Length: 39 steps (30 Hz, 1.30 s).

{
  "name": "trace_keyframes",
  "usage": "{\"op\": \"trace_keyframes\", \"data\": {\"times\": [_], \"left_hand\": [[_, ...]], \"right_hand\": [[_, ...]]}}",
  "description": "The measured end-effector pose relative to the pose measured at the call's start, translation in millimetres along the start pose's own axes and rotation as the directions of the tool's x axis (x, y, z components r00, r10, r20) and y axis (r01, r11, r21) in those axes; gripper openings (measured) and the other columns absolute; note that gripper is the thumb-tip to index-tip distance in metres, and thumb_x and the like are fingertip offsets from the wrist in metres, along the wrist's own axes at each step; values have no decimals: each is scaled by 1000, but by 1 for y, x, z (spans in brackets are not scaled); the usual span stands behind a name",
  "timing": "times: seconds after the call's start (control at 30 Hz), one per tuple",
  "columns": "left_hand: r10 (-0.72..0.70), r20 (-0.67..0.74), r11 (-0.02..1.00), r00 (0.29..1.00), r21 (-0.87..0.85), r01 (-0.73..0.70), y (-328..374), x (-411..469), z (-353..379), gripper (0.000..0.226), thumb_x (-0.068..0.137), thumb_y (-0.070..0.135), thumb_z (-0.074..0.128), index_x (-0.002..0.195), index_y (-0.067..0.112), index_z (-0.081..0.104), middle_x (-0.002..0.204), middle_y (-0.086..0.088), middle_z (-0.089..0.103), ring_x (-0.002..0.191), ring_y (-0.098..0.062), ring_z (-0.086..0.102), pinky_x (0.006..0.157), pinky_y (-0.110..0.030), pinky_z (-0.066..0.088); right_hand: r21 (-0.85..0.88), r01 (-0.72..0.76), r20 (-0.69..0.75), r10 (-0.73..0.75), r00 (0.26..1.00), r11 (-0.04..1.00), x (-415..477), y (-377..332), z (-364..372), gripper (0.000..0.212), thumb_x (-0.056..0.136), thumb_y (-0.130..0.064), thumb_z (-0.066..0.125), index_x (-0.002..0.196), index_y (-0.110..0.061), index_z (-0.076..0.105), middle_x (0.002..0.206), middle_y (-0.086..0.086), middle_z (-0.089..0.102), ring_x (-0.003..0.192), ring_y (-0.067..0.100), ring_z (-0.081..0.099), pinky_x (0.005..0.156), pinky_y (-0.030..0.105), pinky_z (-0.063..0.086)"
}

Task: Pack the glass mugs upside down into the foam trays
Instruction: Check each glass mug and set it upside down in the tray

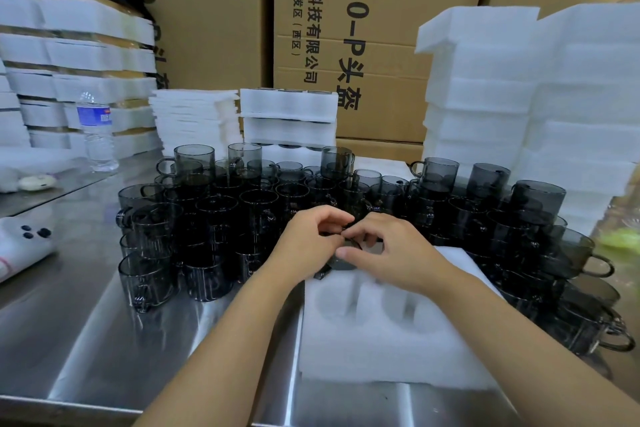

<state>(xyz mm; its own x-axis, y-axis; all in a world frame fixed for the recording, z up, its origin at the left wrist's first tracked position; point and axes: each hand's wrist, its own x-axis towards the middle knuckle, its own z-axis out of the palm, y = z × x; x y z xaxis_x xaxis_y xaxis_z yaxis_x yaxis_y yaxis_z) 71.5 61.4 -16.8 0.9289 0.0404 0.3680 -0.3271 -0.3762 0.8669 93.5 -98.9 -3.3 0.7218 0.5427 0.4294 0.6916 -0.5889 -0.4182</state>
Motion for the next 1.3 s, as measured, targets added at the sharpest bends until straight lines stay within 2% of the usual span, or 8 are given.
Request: {"op": "trace_keyframes", "data": {"times": [0.17,0.3,0.4,0.5,0.6,0.77,1.0,1.3], "left_hand": [[21,83,991,996,133,-32,0,-3,0,44,80,-7,55,96,31,69,98,13,68,94,0,56,74,-4,43],[-9,159,978,987,205,-24,0,-8,3,50,85,-1,46,111,35,69,98,10,73,90,-9,63,81,-24,51],[-1,29,992,1000,130,-2,0,-15,4,43,88,-1,47,112,24,71,110,7,71,96,0,63,89,-20,50],[-30,-202,999,979,19,34,-4,-31,2,35,89,-2,50,99,21,75,106,10,68,76,21,57,71,0,43],[-44,-333,999,942,-2,46,-12,-49,-4,44,87,0,55,74,39,73,95,16,72,68,6,62,63,-8,46],[55,-409,987,911,159,12,-10,-66,-7,38,80,-2,59,69,29,76,69,37,63,79,12,63,71,-7,47],[150,-410,979,899,190,-77,-8,-68,-7,26,75,11,56,67,24,77,65,29,67,70,6,66,66,-16,51],[277,-445,949,851,264,-171,-10,-70,-6,37,68,34,38,59,25,73,59,19,67,47,-7,59,45,-32,48]], "right_hand": [[5,-40,102,39,994,999,0,0,-1,31,75,-47,73,101,-32,72,90,-12,51,92,1,46,83,24,40],[35,-36,101,33,994,999,-2,-2,-2,20,80,-33,70,100,-30,73,88,-12,50,88,-3,45,78,19,38],[13,-33,99,32,995,999,-2,-3,-3,21,84,-20,61,99,-27,74,88,-9,53,79,-3,48,73,18,37],[9,-55,93,54,994,998,-1,-3,-4,23,88,-16,57,101,-26,73,87,-9,54,60,-7,53,62,13,40],[-41,-64,115,68,991,997,7,-6,-6,20,89,-19,56,96,-27,73,81,-15,51,64,-6,56,54,8,42],[-130,-49,174,71,982,990,30,-25,4,16,87,-31,57,89,-35,72,97,-13,57,80,4,54,75,23,46],[-186,-137,319,192,928,973,50,-53,19,21,85,-42,58,96,-33,73,103,-10,69,93,11,59,82,30,51],[-267,-191,396,288,872,945,54,-69,25,26,82,-11,51,100,-8,70,101,9,71,93,23,63,86,37,54]]}}
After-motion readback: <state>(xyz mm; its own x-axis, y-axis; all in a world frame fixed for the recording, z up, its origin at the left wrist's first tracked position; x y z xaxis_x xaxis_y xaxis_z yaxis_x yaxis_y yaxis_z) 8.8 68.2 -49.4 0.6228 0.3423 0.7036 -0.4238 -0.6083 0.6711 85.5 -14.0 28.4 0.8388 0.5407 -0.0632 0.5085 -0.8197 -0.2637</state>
